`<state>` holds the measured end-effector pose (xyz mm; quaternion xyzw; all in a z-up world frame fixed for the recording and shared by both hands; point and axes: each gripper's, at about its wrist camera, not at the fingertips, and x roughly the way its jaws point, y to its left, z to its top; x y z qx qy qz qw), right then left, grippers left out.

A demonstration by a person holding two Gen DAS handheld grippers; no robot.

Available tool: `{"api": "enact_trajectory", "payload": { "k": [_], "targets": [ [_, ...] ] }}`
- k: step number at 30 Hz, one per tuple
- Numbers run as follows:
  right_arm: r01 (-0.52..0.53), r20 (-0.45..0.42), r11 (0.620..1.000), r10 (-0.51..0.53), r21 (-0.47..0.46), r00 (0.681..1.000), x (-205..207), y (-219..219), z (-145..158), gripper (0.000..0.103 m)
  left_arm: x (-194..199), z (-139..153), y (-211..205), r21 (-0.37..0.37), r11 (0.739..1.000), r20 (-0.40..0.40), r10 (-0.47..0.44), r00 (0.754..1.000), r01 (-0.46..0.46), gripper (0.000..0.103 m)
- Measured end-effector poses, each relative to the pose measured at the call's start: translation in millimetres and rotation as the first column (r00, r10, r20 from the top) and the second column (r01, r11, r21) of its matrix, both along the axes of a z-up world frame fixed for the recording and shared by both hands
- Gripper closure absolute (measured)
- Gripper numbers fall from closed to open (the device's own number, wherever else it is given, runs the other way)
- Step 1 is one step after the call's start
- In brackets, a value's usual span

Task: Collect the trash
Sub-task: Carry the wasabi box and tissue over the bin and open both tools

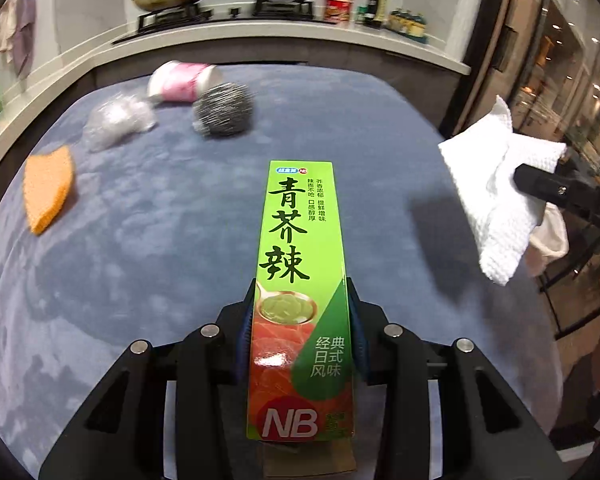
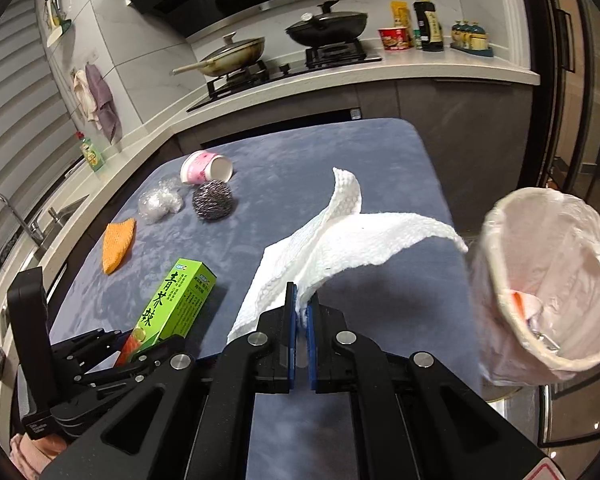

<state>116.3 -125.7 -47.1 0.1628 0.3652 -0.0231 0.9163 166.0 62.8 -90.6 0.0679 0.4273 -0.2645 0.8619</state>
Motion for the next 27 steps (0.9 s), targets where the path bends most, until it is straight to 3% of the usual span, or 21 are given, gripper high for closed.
{"api": "enact_trajectory", "payload": {
  "k": [8,15,21,27],
  "targets": [
    [0.139,0.045,0.988,-0.136,-0.06,0.99,-58,-75,26,0.098,-37,28,-73,-0.076,0.985,-0.009,-0.157,0.987,0.156,0.066],
    [0.261,0.043,0.961,-0.258,-0.093,0.965,-85,-156,29,0.099,-64,53,-166,-0.085,0.944,0.035,-0.316,0.948,0.318,0.066],
    [0.287,-0.004,0.95,-0.29,-0.126,0.957,-81,-200,15,0.099,-73,50,-239,-0.064,0.909,0.028,-0.411,0.911,0.412,0.066],
    [0.289,-0.05,0.945,-0.299,-0.155,0.953,-74,-220,-2,0.099,-71,35,-286,-0.016,0.899,0.012,-0.437,0.9,0.437,0.066]
  ]
}}
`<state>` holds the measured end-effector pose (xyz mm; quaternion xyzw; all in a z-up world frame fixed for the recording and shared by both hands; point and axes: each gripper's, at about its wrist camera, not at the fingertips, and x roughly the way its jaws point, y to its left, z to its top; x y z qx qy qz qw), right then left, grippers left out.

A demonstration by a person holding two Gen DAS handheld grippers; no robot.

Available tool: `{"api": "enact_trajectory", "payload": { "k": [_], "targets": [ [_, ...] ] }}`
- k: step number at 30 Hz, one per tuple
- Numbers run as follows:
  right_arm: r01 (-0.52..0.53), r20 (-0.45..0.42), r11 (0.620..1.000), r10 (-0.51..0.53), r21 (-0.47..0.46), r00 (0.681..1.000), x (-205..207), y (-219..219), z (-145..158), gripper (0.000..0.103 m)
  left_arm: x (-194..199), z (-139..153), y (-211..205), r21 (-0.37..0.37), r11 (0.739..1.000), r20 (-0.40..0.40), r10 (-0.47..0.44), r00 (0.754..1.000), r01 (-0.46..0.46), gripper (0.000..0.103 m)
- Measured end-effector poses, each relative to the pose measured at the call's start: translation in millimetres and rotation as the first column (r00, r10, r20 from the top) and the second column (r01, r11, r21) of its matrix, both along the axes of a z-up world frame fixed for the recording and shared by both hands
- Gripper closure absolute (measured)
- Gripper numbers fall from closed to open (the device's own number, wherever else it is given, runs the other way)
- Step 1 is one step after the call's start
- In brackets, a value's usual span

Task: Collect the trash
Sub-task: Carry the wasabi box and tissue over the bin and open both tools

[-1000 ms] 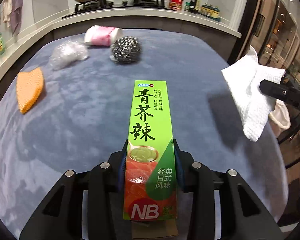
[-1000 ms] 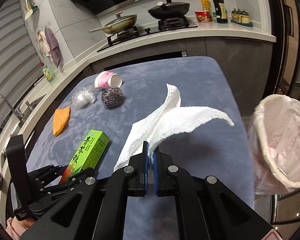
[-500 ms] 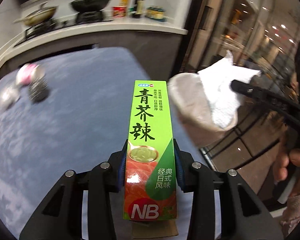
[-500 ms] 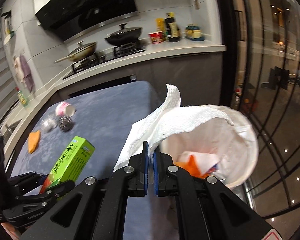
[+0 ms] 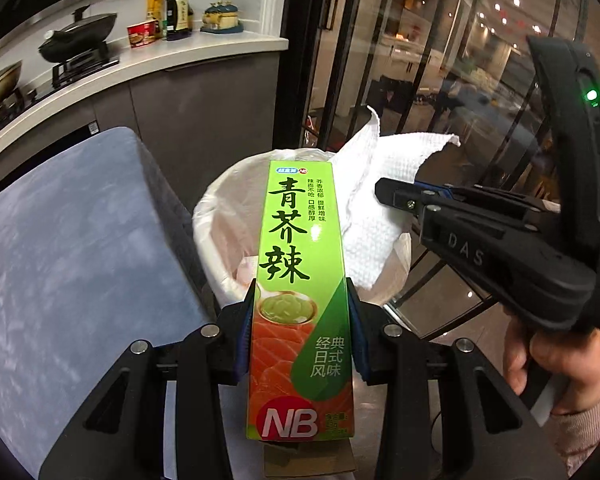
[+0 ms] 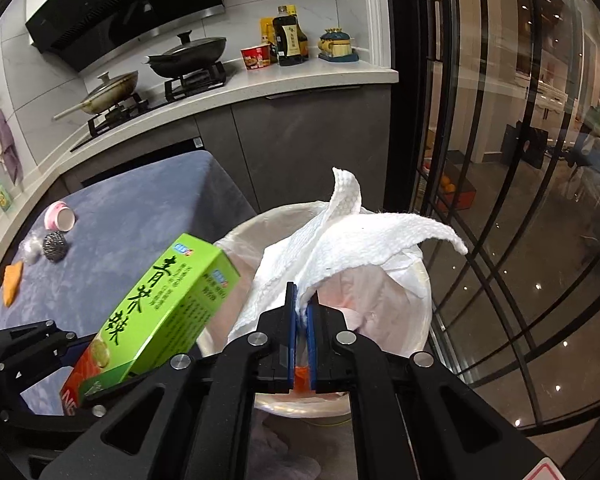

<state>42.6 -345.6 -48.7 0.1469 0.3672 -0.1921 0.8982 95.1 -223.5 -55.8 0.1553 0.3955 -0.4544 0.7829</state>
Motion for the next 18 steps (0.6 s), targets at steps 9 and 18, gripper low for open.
{"api": "enact_trajectory", "payload": {
  "k": [9,18],
  "targets": [
    [0.011,-0.031,1.0,-0.011,0.014,0.999,8,-18,-17,0.097,-4,-22,-34,0.073,0.997,-0.003,-0.009,1.0,0.009,0.066],
    [0.052,0.013,0.999,-0.052,0.014,0.999,-3,-26,-12,0.07,-5,-29,-38,0.095,0.995,0.018,0.029,0.999,-0.031,0.057]
  ]
}}
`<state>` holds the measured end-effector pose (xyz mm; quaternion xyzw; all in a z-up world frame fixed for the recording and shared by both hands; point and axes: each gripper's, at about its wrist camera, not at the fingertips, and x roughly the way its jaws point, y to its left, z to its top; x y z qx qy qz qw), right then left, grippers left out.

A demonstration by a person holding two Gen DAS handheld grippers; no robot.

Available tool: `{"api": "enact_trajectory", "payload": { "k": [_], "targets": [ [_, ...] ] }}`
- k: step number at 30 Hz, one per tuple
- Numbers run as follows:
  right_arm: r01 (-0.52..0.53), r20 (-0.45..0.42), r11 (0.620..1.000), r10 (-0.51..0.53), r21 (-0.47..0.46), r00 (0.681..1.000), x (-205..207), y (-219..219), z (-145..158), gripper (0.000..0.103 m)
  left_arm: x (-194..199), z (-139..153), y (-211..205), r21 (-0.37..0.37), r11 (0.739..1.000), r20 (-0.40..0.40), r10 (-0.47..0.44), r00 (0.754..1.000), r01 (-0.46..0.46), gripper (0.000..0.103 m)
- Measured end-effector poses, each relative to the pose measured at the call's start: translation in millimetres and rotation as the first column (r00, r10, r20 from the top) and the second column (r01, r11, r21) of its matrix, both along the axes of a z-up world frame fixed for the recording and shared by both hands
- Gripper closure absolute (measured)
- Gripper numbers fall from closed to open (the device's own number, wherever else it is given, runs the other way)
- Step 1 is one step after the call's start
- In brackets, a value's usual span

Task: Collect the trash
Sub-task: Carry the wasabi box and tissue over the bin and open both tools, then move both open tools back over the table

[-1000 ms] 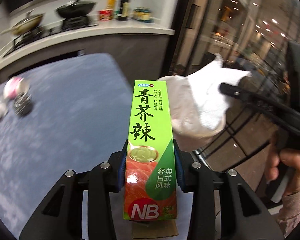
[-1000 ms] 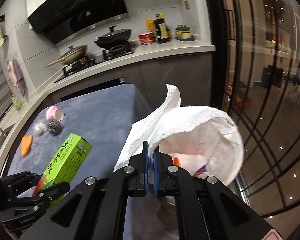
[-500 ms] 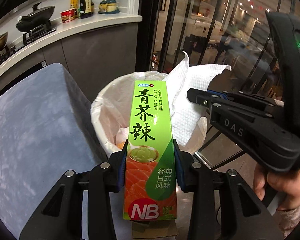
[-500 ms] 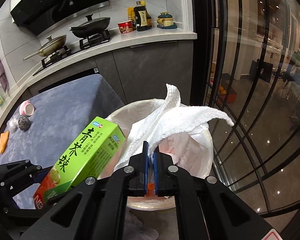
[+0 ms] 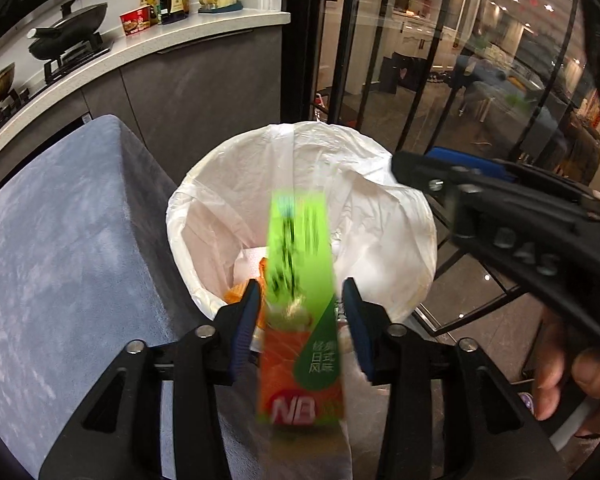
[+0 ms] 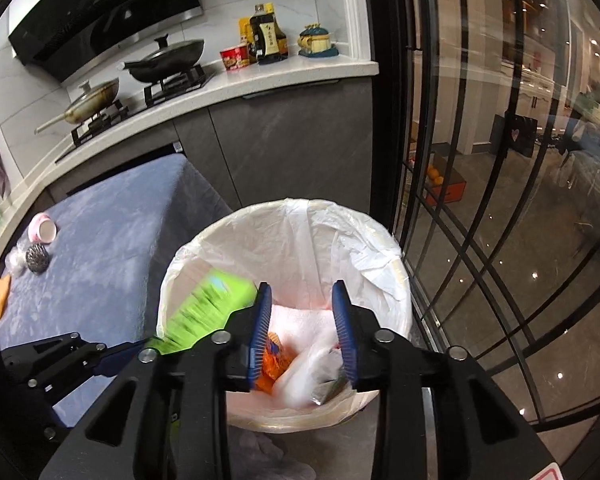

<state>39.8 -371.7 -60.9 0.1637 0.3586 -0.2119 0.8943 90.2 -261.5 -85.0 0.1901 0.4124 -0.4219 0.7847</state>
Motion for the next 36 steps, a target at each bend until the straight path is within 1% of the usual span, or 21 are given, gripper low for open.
{"api": "enact_trajectory", "payload": {
  "k": [1,2,3,4,5,7,10,14,16,20,22,23,25,28,36],
  "targets": [
    [0.004,0.009,1.0,-0.004,0.001,1.0,-3,0,2,0.067,-1,1,0,0.001,1.0,0.008,0.005,1.0,-0.005,0.051],
    [0.007,0.016,1.0,-0.007,0.002,1.0,-6,-1,4,0.065,-2,2,1,-0.002,1.0,0.017,0.008,1.0,-0.008,0.048],
    [0.013,0.026,1.0,-0.013,0.0,1.0,-9,0,6,0.06,-4,4,2,-0.005,1.0,0.031,0.011,0.999,-0.011,0.045],
    [0.019,0.034,1.0,-0.018,-0.002,0.999,-13,0,8,0.058,-5,6,2,-0.006,1.0,0.038,0.013,0.999,-0.012,0.04],
    [0.023,0.042,1.0,-0.023,-0.004,0.999,-17,1,10,0.057,-6,8,3,-0.011,1.0,0.045,0.016,0.999,-0.015,0.038],
    [0.03,0.055,1.0,-0.029,-0.008,0.998,-25,4,16,0.055,-9,13,8,-0.025,0.999,0.057,0.022,0.998,-0.021,0.037],
    [0.039,0.075,0.999,-0.037,-0.017,0.996,-39,10,23,0.05,-12,18,14,-0.039,0.999,0.055,0.034,0.998,-0.032,0.037],
    [0.044,0.099,0.998,-0.04,-0.034,0.994,-54,21,32,0.047,-18,24,25,-0.055,0.997,0.051,0.049,0.997,-0.046,0.037],
    [0.044,0.111,0.998,-0.04,-0.037,0.993,-63,28,37,0.043,-20,29,31,-0.062,0.996,0.052,0.06,0.997,-0.057,0.035],
    [0.043,0.122,0.998,-0.038,-0.043,0.992,-73,39,45,0.041,-25,35,44,-0.076,0.994,0.047,0.082,0.996,-0.078,0.034],
    [0.04,0.134,0.998,-0.034,-0.045,0.99,-79,46,49,0.037,-26,38,52,-0.079,0.992,0.042,0.098,0.994,-0.095,0.033],
    [0.038,0.137,0.998,-0.032,-0.045,0.99,-80,48,51,0.036,-26,39,56,-0.082,0.991,0.037,0.106,0.994,-0.103,0.028],
    [0.033,0.139,0.998,-0.025,-0.053,0.99,-83,56,53,0.035,-26,41,65,-0.089,0.988,0.04,0.127,0.991,-0.123,0.024],
    [0.024,0.132,0.997,-0.014,-0.076,0.991,-84,67,54,0.034,-27,44,77,-0.084,0.986,0.049,0.148,0.988,-0.144,0.024],
    [-0.029,0.122,0.996,0.038,-0.079,0.992,-81,99,53,0.033,-22,47,113,-0.079,0.976,0.046,0.209,0.977,-0.205,0.024]
  ]
}}
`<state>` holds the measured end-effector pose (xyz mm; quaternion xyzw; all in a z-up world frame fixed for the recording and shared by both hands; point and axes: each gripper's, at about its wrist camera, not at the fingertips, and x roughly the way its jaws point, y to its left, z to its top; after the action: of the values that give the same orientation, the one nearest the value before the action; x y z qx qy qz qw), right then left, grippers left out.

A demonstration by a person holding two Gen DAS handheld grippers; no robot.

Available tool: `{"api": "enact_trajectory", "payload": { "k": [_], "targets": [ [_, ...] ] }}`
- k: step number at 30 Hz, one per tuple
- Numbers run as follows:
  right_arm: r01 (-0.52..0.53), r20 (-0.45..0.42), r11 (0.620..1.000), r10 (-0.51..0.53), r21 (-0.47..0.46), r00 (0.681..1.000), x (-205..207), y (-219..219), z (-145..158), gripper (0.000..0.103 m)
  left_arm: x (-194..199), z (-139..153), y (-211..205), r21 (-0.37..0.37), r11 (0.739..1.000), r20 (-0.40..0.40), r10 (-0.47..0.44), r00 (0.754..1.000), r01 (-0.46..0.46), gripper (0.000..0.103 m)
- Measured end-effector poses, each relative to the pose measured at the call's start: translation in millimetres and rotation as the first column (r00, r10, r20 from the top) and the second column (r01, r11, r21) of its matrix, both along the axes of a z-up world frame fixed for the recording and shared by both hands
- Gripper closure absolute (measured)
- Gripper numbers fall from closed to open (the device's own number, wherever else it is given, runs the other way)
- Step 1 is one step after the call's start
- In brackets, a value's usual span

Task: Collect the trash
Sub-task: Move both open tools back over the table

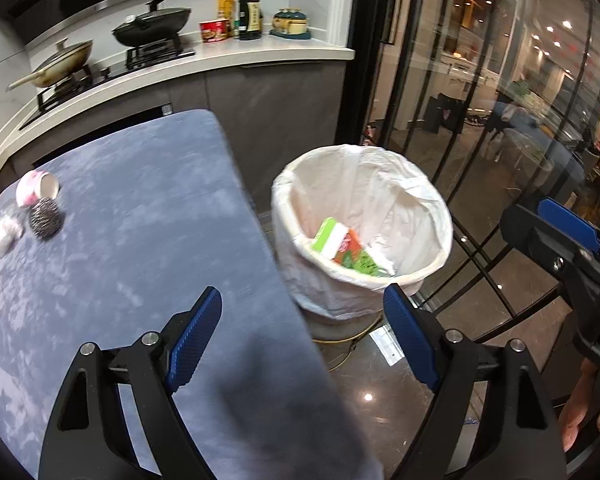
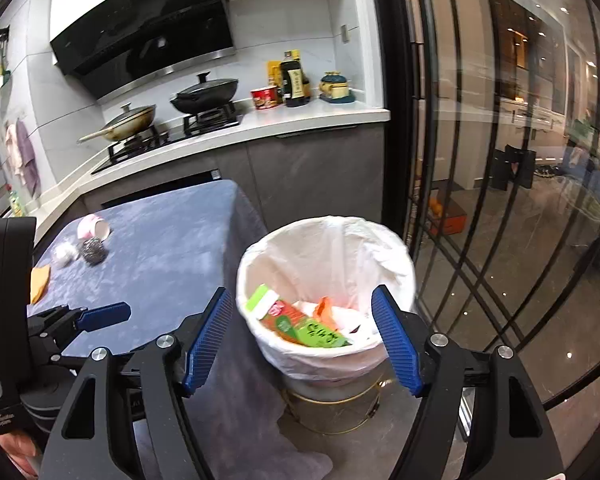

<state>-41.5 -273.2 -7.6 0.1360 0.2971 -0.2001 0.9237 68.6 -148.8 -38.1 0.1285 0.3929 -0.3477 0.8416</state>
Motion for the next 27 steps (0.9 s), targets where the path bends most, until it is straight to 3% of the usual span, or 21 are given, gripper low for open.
{"api": "enact_trajectory", "payload": {
  "k": [14,16,17,20,27],
  "targets": [
    [-0.143,-0.022,0.99,0.142,-0.005,0.99,60,65,1,0.033,42,-3,80,-0.017,0.988,-0.025,0.155,0.988,-0.156,0.024],
    [-0.167,-0.026,0.986,0.167,-0.01,0.986,74,75,0,0.028,53,-6,97,-0.014,0.981,-0.024,0.195,0.981,-0.195,0.021],
    [-0.184,-0.03,0.983,0.183,-0.014,0.983,84,83,-1,0.027,61,-8,107,-0.009,0.975,-0.022,0.223,0.975,-0.223,0.017],
    [-0.235,-0.04,0.972,0.235,-0.001,0.971,112,101,-6,0.027,85,-14,140,-0.002,0.954,-0.024,0.299,0.954,-0.299,0.016],
    [-0.338,-0.043,0.94,0.34,0.056,0.939,190,144,-21,0.025,153,-27,237,0.028,0.871,-0.027,0.491,0.871,-0.49,0.013]
  ]
}}
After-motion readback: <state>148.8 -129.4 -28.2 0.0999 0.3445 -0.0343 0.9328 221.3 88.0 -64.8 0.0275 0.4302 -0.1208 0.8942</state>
